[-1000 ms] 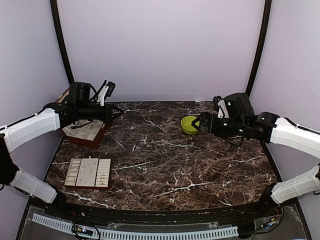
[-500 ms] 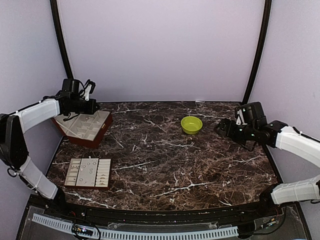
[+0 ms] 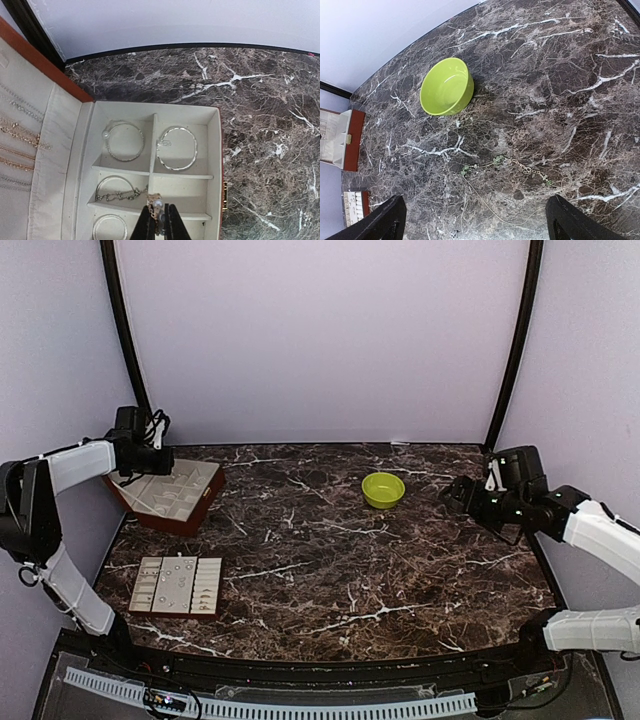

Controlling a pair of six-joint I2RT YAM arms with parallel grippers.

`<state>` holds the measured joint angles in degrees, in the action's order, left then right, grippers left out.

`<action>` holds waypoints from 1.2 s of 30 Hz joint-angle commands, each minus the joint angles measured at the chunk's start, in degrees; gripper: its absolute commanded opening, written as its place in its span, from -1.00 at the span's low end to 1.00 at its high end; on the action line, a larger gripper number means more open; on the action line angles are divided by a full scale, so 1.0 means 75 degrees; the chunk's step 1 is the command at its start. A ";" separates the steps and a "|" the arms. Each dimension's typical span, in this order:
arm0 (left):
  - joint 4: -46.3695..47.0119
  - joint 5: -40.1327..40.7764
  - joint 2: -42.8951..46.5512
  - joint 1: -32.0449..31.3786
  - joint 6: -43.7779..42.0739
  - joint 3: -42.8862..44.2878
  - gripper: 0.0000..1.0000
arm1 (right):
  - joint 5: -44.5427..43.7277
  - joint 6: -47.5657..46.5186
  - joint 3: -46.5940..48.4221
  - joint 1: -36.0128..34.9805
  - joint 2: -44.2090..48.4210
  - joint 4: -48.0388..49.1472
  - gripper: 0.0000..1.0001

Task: Organize the mixed jewelry
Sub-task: Place the bracelet in the larger divider.

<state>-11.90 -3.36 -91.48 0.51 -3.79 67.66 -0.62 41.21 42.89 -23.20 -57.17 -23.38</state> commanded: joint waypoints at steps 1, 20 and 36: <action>0.0170 -0.0062 -0.0294 0.0252 0.0046 -0.0055 -1.00 | 0.0042 0.0234 -0.0069 0.0045 0.0237 0.0039 0.97; 0.0336 0.0023 -0.1355 0.0412 -0.0102 0.0143 -1.00 | 0.0011 0.0259 -0.0147 0.0070 0.0292 -0.0007 0.97; 0.0450 0.0734 -0.1410 0.0562 -0.0070 0.0096 -1.00 | 0.0048 0.0336 -0.0255 0.0082 -0.0009 0.0323 0.97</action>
<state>-9.56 0.23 -103.07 4.05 -4.12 67.79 -0.43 43.40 41.85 -22.87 -56.66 -23.42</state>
